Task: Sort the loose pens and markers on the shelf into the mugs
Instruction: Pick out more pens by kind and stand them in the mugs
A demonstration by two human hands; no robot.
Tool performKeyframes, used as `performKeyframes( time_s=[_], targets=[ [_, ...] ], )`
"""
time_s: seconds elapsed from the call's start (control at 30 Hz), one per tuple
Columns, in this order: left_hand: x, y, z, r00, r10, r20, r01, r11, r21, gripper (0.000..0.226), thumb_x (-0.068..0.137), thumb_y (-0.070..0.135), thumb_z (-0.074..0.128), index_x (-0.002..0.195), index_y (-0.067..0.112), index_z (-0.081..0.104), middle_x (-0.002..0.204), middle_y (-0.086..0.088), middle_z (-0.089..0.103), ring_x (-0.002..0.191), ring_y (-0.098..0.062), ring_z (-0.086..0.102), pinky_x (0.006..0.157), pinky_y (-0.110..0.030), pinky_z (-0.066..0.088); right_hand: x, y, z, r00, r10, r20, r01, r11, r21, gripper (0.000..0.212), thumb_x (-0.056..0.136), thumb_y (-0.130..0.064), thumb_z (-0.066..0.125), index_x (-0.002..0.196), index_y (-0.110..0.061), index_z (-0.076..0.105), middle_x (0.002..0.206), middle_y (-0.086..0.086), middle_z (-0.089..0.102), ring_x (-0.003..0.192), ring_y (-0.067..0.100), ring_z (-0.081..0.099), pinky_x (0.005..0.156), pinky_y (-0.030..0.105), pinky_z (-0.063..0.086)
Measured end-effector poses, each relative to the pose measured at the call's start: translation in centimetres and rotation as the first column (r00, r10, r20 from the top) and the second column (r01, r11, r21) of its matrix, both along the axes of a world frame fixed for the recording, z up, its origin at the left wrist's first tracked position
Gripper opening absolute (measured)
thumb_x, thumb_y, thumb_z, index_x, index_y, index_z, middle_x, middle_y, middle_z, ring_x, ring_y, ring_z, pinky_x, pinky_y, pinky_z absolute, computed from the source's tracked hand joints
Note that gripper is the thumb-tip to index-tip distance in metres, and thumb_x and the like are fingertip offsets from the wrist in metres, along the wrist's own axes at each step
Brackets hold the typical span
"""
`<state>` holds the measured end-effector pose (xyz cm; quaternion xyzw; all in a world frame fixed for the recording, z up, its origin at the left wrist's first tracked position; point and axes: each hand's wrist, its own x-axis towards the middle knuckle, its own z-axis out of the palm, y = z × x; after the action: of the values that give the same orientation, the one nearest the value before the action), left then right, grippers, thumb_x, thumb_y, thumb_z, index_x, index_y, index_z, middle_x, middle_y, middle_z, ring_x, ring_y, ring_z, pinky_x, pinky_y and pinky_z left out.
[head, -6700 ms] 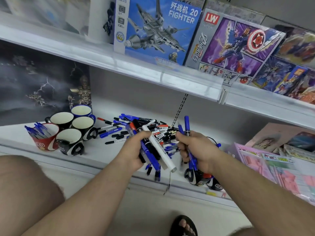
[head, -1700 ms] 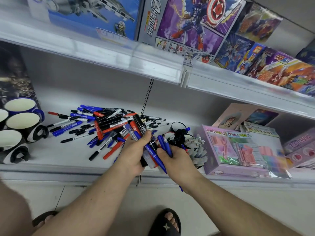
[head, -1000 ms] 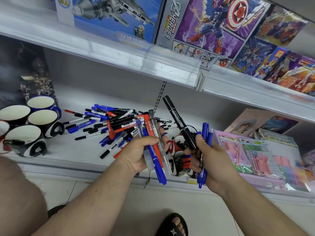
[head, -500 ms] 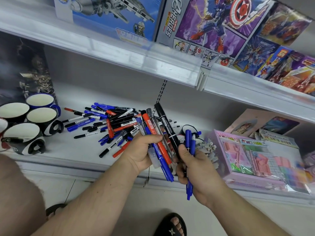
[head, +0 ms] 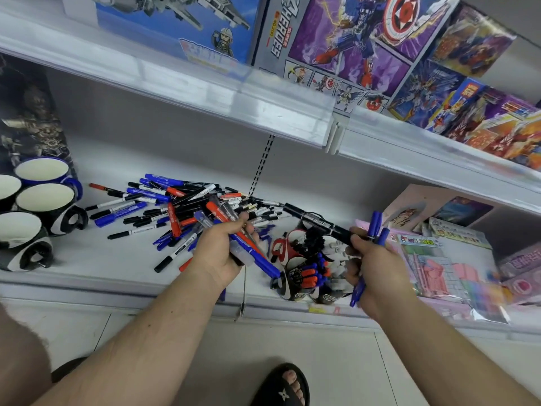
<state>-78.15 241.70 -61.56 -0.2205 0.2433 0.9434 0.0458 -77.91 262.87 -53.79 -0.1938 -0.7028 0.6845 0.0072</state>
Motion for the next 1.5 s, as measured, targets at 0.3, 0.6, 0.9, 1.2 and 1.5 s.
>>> performKeyframes(
  time_s=[0.3,0.6,0.9,1.2,1.5],
  targets=[
    [-3.5,-0.1,-2.3,0.995,0.046,0.087,-0.046,0.999,0.008,0.008,0.098,0.008,0.051,0.097,0.010,0.059,0.080,-0.005,0.057,0.084,-0.018,0.055,0.090,-0.039,0.050,-7.9,5.2,-2.0,0.990,-0.084,-0.113,0.133,0.817,0.562,0.008,0.090,-0.017,0.061,0.094,-0.017,0.067,0.068,0.006,0.055,0.058,0.023,0.043,0.054,0.028,0.033],
    [-5.6,1.0,-2.8,0.989,0.054,0.140,-0.058,0.998,0.024,0.012,0.099,0.008,0.048,0.091,0.011,0.056,0.069,-0.004,0.056,0.058,-0.015,0.058,0.068,-0.029,0.053,-9.7,5.1,-4.3,0.984,0.128,-0.122,-0.001,0.697,0.717,0.005,0.089,-0.023,0.065,0.087,-0.027,0.062,0.066,0.007,0.061,0.059,0.025,0.052,0.063,0.036,0.047],
    [-6.3,3.1,-2.8,0.987,0.030,0.158,-0.048,0.993,0.108,0.014,0.099,0.005,0.048,0.088,0.010,0.056,0.074,-0.004,0.054,0.065,-0.014,0.055,0.076,-0.031,0.053,-9.6,7.3,-3.7,0.988,0.098,-0.122,0.023,0.680,0.733,0.022,0.090,-0.012,0.068,0.110,-0.020,0.068,0.075,-0.002,0.063,0.059,0.012,0.053,0.054,0.022,0.040],
    [-5.8,2.6,-2.8,0.984,0.042,0.170,-0.056,0.996,0.076,0.015,0.099,0.005,0.048,0.088,0.010,0.057,0.075,-0.005,0.055,0.072,-0.015,0.055,0.078,-0.033,0.052,-10.1,8.0,-4.0,0.988,0.009,-0.155,0.093,0.766,0.636,0.017,0.090,-0.014,0.069,0.107,-0.017,0.066,0.073,0.003,0.061,0.055,0.018,0.047,0.053,0.026,0.040],
    [-5.5,1.4,-3.6,0.982,0.032,0.186,-0.029,0.999,-0.016,0.012,0.098,0.005,0.050,0.091,0.010,0.059,0.074,-0.004,0.057,0.077,-0.018,0.055,0.090,-0.038,0.052,-17.5,5.6,-8.1,0.998,0.023,-0.050,0.026,0.597,0.802,0.013,0.089,-0.024,0.063,0.094,-0.012,0.065,0.068,0.005,0.059,0.064,0.025,0.055,0.060,0.030,0.041]
  ],
)
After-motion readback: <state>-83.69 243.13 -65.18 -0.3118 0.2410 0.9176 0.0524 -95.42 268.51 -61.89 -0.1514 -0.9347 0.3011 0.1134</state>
